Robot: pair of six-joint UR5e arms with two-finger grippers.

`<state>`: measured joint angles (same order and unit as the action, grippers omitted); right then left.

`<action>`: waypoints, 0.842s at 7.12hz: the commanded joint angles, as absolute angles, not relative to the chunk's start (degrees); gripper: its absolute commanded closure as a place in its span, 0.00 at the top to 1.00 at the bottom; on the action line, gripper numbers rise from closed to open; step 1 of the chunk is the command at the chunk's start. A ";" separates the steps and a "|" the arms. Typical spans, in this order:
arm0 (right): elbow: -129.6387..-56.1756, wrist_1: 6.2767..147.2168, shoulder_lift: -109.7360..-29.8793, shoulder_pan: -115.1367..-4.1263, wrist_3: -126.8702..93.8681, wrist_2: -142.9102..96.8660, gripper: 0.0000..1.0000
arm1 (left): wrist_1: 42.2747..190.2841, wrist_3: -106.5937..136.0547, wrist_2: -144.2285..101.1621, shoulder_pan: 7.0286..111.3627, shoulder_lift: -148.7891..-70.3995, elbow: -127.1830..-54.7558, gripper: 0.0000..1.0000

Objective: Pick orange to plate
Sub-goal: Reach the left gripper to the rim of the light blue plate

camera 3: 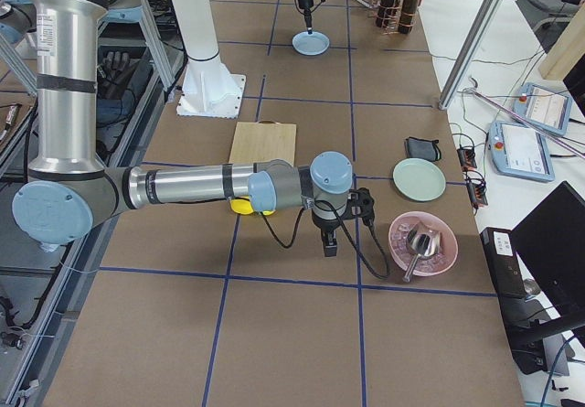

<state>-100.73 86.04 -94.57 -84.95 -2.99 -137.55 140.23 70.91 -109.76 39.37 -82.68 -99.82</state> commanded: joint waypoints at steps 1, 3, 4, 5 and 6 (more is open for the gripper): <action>-100.72 86.04 -94.57 -84.99 -2.99 -137.55 1.00 | 140.36 71.19 -108.55 38.76 -83.58 -98.53 0.39; -100.72 86.04 -94.57 -84.99 -2.99 -137.64 1.00 | 140.36 71.19 -108.54 38.85 -83.58 -99.05 0.00; -100.72 86.04 -94.66 -84.99 -2.99 -137.55 1.00 | 140.36 71.10 -108.54 39.02 -83.58 -99.23 0.00; -100.72 86.04 -94.66 -84.99 -2.99 -137.55 1.00 | 140.36 71.10 -108.54 39.02 -83.58 -99.32 0.00; -100.72 86.04 -94.75 -84.90 -2.99 -137.55 1.00 | 140.36 71.10 -108.72 39.20 -83.58 -100.45 0.00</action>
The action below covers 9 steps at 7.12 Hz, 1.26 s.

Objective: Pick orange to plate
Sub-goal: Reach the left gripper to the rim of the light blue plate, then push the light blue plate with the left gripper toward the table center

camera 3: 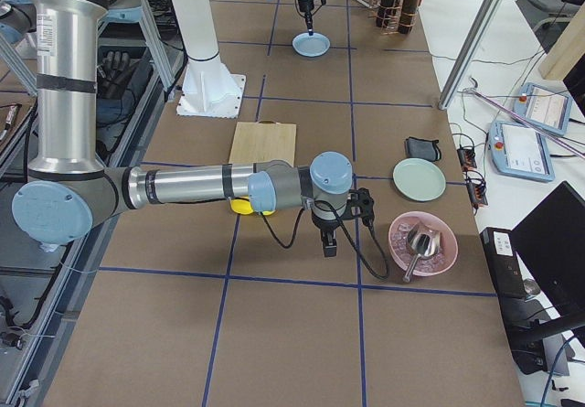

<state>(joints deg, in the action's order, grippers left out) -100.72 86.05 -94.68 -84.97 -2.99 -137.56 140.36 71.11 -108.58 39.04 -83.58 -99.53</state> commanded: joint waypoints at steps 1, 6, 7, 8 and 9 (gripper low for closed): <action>-100.72 86.04 -94.75 -84.99 -2.99 -137.55 1.00 | 140.36 71.36 -109.07 39.20 -83.93 -103.42 0.00; -100.72 86.04 -94.75 -84.90 -2.99 -137.55 1.00 | 123.44 83.90 -108.55 39.03 -115.31 -95.41 0.00; -100.72 86.04 -94.75 -84.90 -3.08 -137.64 1.00 | 123.22 85.94 -108.46 38.15 -120.19 -90.66 0.00; -100.72 86.04 -94.75 -84.90 -3.08 -137.64 1.00 | 123.31 86.13 -107.24 35.80 -122.58 -87.31 0.00; -100.64 86.04 -94.75 -84.90 -3.08 -137.64 1.00 | 123.31 86.13 -102.79 33.60 -125.74 -83.36 0.00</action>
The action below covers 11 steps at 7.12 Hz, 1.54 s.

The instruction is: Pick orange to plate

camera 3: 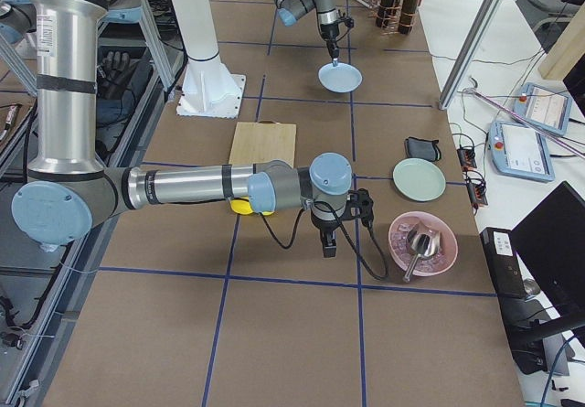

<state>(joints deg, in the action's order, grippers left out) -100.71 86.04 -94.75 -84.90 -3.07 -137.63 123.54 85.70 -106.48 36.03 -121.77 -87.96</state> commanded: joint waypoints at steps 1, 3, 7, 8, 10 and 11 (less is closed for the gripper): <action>-100.63 86.04 -94.75 -84.90 -3.08 -137.64 1.00 | 123.48 85.87 -101.87 32.88 -126.12 -82.62 0.35; -100.63 86.04 -94.75 -84.90 -3.08 -137.64 1.00 | 123.40 85.43 -101.78 31.82 -126.12 -82.53 1.00; -100.90 86.04 -94.05 -84.20 -3.78 -137.46 1.00 | 108.27 61.01 -112.14 42.76 -117.73 -97.83 1.00; -100.99 86.04 -93.96 -83.68 -3.95 -137.46 1.00 | 100.10 46.90 -112.32 48.11 -115.60 -103.39 1.00; -102.56 86.05 -93.61 -82.10 -7.53 -137.03 1.00 | 94.13 25.16 -118.87 61.11 -108.07 -107.13 1.00; -103.26 86.04 -93.52 -81.13 -9.21 -136.15 1.00 | 94.13 13.91 -123.96 69.09 -103.75 -106.70 1.00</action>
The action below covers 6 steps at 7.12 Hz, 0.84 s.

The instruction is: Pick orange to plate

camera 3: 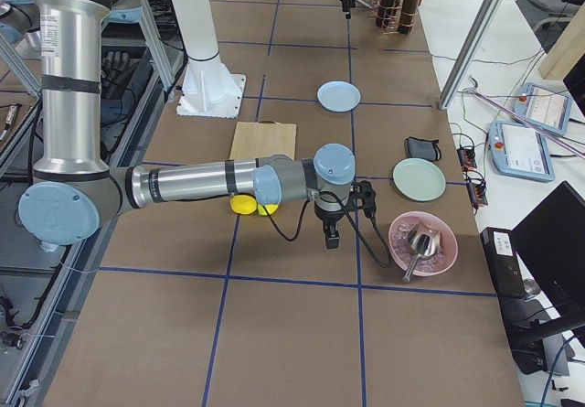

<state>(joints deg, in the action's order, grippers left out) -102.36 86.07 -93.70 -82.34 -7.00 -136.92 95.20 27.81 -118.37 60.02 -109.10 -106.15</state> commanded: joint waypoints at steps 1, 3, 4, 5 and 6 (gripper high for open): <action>-104.49 86.04 -93.34 -79.73 -10.36 -136.14 1.00 | 93.61 4.84 -127.23 76.22 -100.32 -105.92 1.00; -105.38 86.13 -88.62 -76.13 -12.55 -135.88 1.00 | 93.87 -3.47 -132.60 86.52 -89.18 -105.30 1.00; -105.64 86.22 -86.16 -74.11 -13.00 -134.83 1.00 | 93.61 -9.69 -132.80 90.92 -85.21 -104.77 1.00; -106.34 85.87 -85.44 -73.74 -17.53 -134.65 1.00 | 93.34 -11.76 -132.63 92.10 -82.47 -104.59 1.00; -107.57 86.04 -83.86 -72.09 -18.10 -132.91 1.00 | 90.12 -11.26 -132.45 92.11 -81.31 -104.07 1.00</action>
